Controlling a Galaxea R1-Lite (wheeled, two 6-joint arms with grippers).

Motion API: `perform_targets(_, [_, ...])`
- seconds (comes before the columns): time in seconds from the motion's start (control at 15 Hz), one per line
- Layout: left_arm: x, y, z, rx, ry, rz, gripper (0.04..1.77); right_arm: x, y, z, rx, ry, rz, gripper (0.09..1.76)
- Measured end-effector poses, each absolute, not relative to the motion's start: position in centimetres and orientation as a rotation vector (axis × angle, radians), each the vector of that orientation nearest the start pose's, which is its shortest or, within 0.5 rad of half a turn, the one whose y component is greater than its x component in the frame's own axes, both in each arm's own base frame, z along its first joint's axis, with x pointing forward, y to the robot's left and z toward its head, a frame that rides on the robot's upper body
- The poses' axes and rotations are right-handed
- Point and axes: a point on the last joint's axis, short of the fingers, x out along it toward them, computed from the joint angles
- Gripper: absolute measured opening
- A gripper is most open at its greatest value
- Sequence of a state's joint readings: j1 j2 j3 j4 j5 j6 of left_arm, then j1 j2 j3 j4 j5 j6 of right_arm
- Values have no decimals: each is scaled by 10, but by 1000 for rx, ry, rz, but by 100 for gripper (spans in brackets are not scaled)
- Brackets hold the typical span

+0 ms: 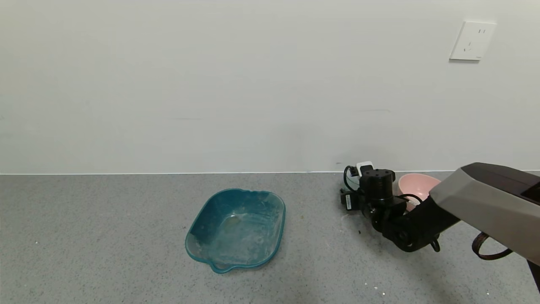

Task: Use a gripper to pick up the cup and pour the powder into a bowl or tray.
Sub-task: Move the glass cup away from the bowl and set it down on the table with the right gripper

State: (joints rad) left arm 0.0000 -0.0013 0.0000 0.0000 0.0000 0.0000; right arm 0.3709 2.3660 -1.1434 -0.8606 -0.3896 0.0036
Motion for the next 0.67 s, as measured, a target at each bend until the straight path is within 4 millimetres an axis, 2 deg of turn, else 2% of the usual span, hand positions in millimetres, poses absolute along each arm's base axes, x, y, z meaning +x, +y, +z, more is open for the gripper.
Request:
perform_targets(0.27, [-23, 0, 75, 0, -1, 0, 172, 410, 149, 41, -124, 347, -27, 163])
perform_targets(0.67, [-23, 0, 75, 0, -1, 0, 172, 387, 141, 57, -137, 416, 15, 167])
